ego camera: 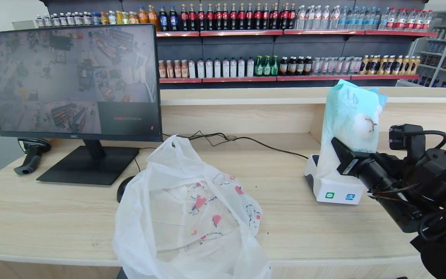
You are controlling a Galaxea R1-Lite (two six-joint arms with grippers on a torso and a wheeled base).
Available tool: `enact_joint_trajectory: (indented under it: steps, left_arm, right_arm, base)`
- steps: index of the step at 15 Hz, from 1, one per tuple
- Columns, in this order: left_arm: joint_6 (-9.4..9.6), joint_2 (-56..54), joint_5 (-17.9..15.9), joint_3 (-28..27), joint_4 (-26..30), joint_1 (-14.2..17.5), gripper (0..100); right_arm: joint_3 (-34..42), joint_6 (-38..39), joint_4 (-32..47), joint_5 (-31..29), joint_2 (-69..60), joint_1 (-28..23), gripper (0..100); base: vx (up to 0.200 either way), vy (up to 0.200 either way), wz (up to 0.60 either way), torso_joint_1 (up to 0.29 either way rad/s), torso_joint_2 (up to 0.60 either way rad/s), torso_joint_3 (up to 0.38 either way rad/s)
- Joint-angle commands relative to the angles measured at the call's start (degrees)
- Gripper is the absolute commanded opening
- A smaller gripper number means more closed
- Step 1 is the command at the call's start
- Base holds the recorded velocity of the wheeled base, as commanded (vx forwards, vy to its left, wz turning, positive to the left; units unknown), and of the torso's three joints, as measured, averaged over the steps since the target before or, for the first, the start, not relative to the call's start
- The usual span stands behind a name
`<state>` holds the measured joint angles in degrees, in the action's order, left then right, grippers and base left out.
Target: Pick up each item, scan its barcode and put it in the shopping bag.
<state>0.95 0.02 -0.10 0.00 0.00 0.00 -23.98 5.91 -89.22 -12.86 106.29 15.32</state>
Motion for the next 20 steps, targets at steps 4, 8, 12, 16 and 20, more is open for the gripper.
enact_joint_trajectory:
  steps: [4, 8, 12, 16, 20]
  left_arm:
    - [0.02, 0.0, 0.0, 0.0, 0.0, 0.0, 100]
    - [0.02, 0.0, 0.0, 0.0, 0.0, 0.0, 100]
    - [0.02, 0.0, 0.0, 0.0, 0.0, 0.0, 100]
    - [0.02, 0.0, 0.0, 0.0, 0.0, 0.0, 100]
    - [0.02, 0.0, 0.0, 0.0, -0.1, 0.0, 100]
  right_arm:
    - [0.2, 0.0, 0.3, -0.1, -0.8, 0.1, 0]
    - [0.2, -0.2, 0.3, -0.1, -1.8, 0.1, 0]
    - [3.4, -1.1, 0.3, 0.0, -7.1, 3.1, 0]
    - [6.0, -2.2, 0.3, 2.0, -13.6, 4.5, 0]
    - [7.0, -3.5, 0.3, 4.2, -16.1, 5.9, 0]
  base:
    - [0.0, 0.0, 0.0, 0.0, 0.0, 0.0]
    - [0.0, 0.0, 0.0, 0.0, 0.0, 0.0]
    - [0.0, 0.0, 0.0, 0.0, 0.0, 0.0]
    - [0.0, 0.0, 0.0, 0.0, 0.0, 0.0]
    - [0.0, 0.0, 0.0, 0.0, 0.0, 0.0]
